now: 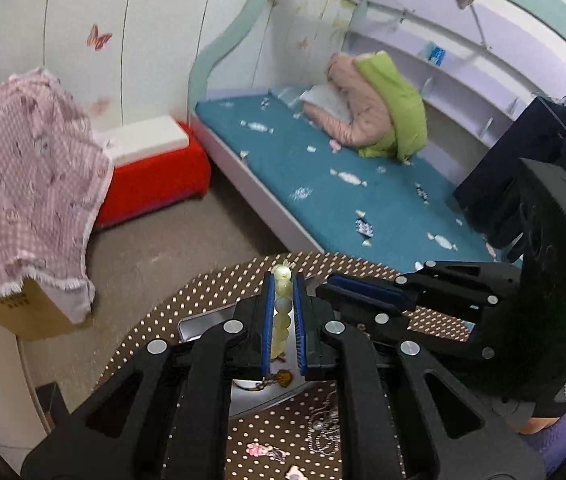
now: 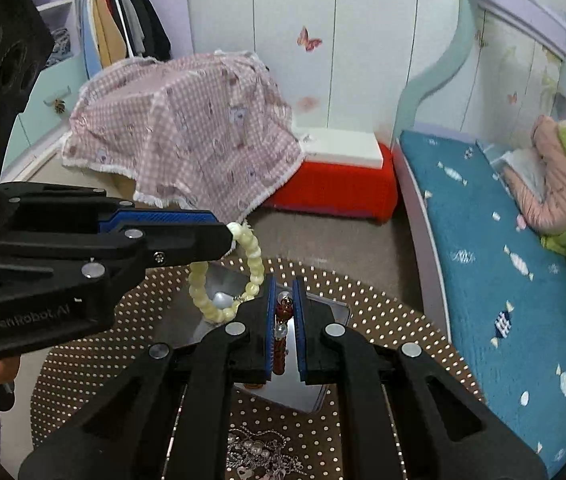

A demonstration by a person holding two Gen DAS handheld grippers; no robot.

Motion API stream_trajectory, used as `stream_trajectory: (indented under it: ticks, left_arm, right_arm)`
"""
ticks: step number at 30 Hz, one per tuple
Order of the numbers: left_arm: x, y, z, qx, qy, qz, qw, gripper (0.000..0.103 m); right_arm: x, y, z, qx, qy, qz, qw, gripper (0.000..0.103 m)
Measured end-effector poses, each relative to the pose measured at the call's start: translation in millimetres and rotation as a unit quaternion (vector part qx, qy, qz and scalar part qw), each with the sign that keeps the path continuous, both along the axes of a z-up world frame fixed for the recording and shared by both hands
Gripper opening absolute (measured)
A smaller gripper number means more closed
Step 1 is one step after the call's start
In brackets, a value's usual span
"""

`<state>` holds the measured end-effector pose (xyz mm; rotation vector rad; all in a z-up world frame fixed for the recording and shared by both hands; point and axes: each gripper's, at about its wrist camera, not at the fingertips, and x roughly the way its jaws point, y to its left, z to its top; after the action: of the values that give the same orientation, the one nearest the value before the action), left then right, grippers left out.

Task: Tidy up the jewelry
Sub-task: 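Carry the cream bracelet with the left tool while the right tool carries the red bracelet to the box, then open both tools over the grey box to drop the bracelets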

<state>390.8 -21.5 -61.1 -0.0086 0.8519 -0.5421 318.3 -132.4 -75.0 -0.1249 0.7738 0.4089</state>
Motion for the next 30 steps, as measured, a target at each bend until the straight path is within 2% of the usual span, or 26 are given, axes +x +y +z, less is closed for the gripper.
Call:
stream_trajectory:
  ticks: [3, 9, 12, 15, 18, 23, 25, 27, 30]
  left_arm:
    - [7.2, 2.0, -22.6, 0.004, 0.017, 0.0, 0.9999, 0.01]
    - [8.8, -0.3, -43.4, 0.016, 0.027, 0.002, 0.9995, 0.013]
    - [7.9, 0.5, -47.8, 0.018, 0.032, 0.005, 0.9993, 0.016]
    - [2.0, 2.2, -49.1, 0.019, 0.032, 0.006, 0.9993, 0.027]
    - [-6.5, 4.0, -46.5, 0.019, 0.029, 0.007, 0.9994, 0.027]
    - [-29.5, 12.7, -32.5, 0.014, 0.01, 0.013, 0.9998, 0.027]
    - [-46.0, 19.1, -23.6, 0.017, -0.013, 0.024, 0.9995, 0.036]
    - [-64.3, 24.6, -16.4, 0.012, -0.031, 0.031, 0.999, 0.038]
    - [-91.9, 34.8, -15.2, 0.012, -0.054, 0.052, 0.9971, 0.052]
  right_arm:
    - [8.5, 1.5, -14.4, -0.004, 0.014, -0.001, 1.0, 0.007]
    - [15.8, 3.0, -36.4, -0.005, 0.038, -0.002, 0.999, 0.007]
    - [16.4, 2.4, -43.4, -0.001, 0.047, -0.002, 0.999, 0.007]
    - [14.1, 1.5, -47.7, 0.003, 0.049, -0.002, 0.999, 0.009]
    - [10.4, -0.9, -48.0, 0.015, 0.054, -0.001, 0.998, 0.011]
    - [-7.5, -7.1, -32.5, 0.028, 0.042, 0.002, 0.999, 0.024]
    - [-21.3, -11.5, -22.0, 0.033, 0.029, 0.005, 0.999, 0.027]
    - [-34.8, -15.6, -15.3, 0.033, 0.019, 0.006, 0.999, 0.031]
    - [-56.8, -23.0, -12.3, 0.034, 0.009, 0.008, 0.999, 0.035]
